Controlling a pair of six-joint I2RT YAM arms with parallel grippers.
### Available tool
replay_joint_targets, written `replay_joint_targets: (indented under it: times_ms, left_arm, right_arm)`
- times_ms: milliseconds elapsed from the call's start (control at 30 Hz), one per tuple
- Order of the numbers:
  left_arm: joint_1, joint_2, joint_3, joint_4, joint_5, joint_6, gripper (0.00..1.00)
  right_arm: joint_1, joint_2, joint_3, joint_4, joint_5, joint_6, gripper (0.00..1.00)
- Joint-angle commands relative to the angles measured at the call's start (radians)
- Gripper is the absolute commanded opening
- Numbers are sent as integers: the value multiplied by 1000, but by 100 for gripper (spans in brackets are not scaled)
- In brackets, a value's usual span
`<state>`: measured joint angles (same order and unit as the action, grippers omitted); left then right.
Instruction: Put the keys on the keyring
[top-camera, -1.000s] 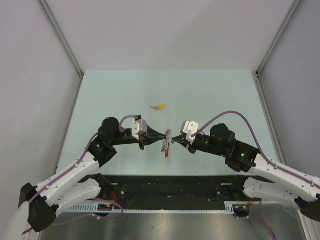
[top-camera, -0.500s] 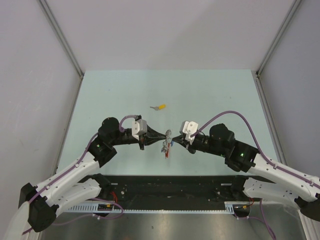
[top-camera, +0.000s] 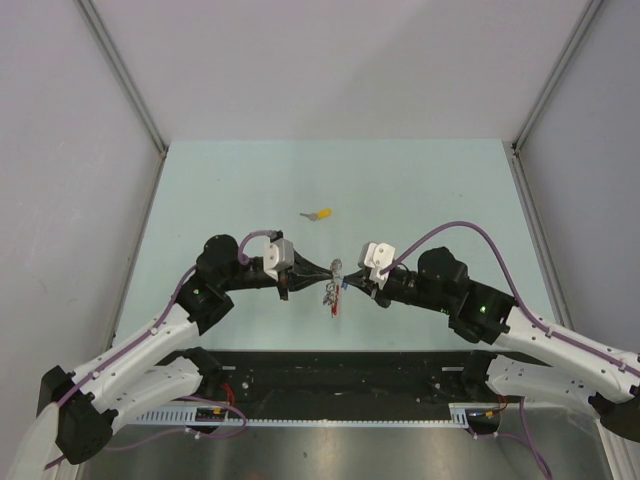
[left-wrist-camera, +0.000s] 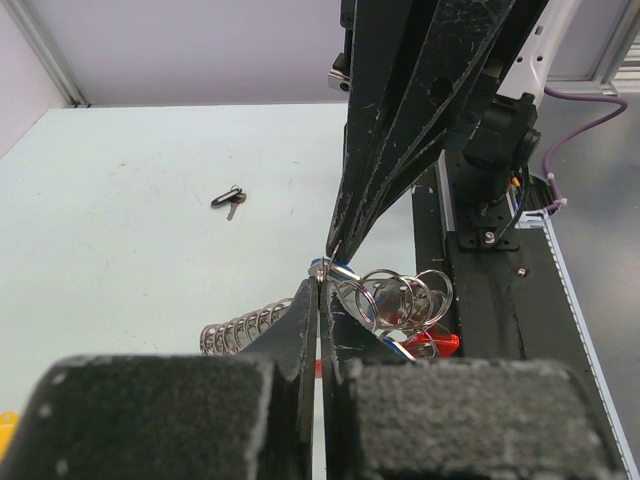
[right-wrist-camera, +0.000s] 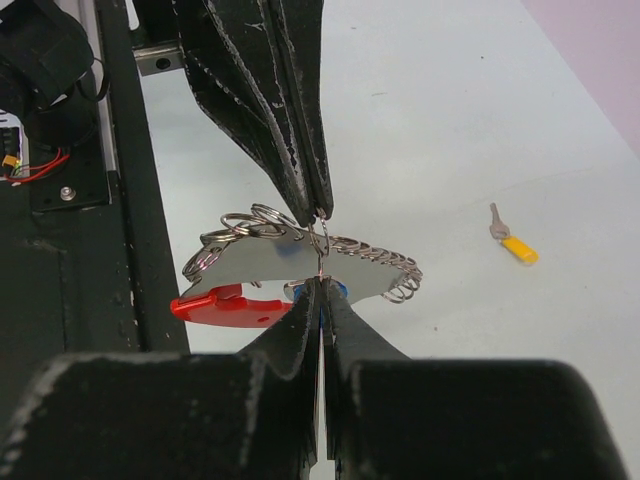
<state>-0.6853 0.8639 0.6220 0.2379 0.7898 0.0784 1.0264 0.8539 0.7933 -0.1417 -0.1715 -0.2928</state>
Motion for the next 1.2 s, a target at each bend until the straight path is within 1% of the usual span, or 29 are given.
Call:
replay_joint_targets:
  times_ms: [0, 200, 500, 667, 967, 1167]
  left_arm:
    - [-5, 4, 13, 51, 38, 6, 0]
    - [-5, 11, 19, 44, 60, 11, 0]
    - [-5, -3, 12, 47, 37, 12, 0]
    - [-3, -17, -4, 83, 32, -8, 0]
    - [9, -35, -39, 178, 32, -68, 0]
    - [10, -31, -34, 163, 25, -57, 0]
  right_arm:
    - [8, 7, 44, 62, -23, -12, 0]
    - [9, 16, 46, 76, -36, -12, 0]
    - [-3, -10, 40, 47, 27, -5, 0]
    - [-41, -26, 34, 40, -6, 11, 0]
    - [-65, -7, 34, 39, -46, 15, 0]
    - [-62, -15, 35, 34, -91, 3, 0]
